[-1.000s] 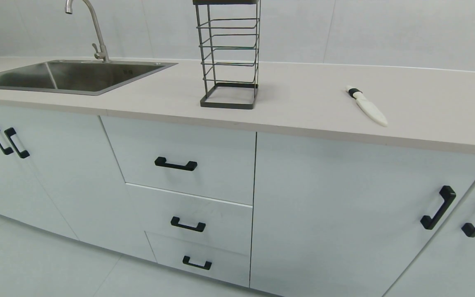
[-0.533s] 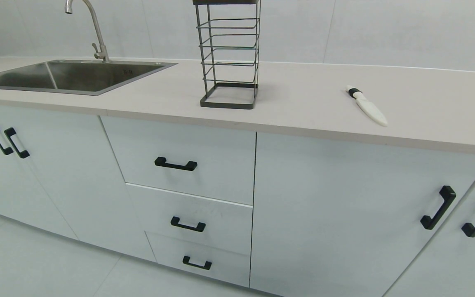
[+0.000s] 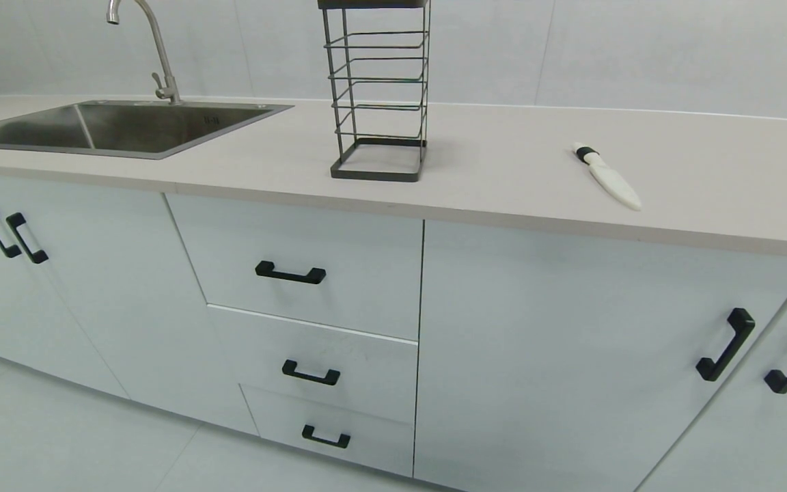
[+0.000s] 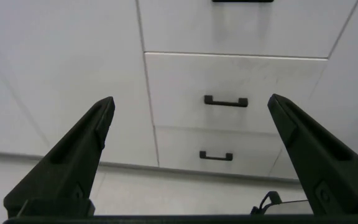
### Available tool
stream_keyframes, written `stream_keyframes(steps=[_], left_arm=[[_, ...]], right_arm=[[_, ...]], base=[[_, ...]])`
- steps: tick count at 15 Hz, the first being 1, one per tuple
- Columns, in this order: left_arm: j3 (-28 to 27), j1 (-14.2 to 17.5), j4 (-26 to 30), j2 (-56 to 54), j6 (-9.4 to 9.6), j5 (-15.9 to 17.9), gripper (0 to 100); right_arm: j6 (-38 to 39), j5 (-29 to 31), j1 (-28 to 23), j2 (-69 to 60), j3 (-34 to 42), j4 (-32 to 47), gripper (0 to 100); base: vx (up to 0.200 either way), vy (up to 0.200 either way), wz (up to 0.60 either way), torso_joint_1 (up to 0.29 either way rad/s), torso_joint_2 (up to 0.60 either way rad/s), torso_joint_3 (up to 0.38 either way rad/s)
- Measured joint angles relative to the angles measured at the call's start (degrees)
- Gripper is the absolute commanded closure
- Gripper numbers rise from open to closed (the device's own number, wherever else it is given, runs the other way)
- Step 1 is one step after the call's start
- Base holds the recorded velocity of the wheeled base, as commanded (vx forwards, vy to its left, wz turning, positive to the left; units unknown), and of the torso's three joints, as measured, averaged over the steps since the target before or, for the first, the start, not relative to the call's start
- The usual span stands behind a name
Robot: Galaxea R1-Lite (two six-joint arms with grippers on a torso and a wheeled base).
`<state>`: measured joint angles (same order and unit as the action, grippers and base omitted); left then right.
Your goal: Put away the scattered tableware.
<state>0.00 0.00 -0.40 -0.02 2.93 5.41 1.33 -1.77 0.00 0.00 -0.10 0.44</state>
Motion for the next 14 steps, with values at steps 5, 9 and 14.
stream_keyframes(steps=[5, 9, 14], left_arm=[[0.0, 0.0, 0.2, 0.0, -2.0, -0.2, 0], [0.0, 0.0, 0.3, 0.0, -2.17, -0.3, 0], [0.0, 0.0, 0.2, 0.0, -2.38, -1.0, 0]], right_arm=[[0.0, 0.1, 0.0, 0.0, 0.0, 0.0, 0], [0.0, 0.0, 0.0, 0.0, 0.0, 0.0, 0], [0.0, 0.0, 0.0, 0.0, 0.0, 0.0, 0]], base=[[0.0, 0.0, -0.36, 0.0, 0.0, 0.0], [0.0, 0.0, -0.15, 0.001, 0.0, 0.001], [0.2, 0.0, 0.0, 0.002, 0.0, 0.004]])
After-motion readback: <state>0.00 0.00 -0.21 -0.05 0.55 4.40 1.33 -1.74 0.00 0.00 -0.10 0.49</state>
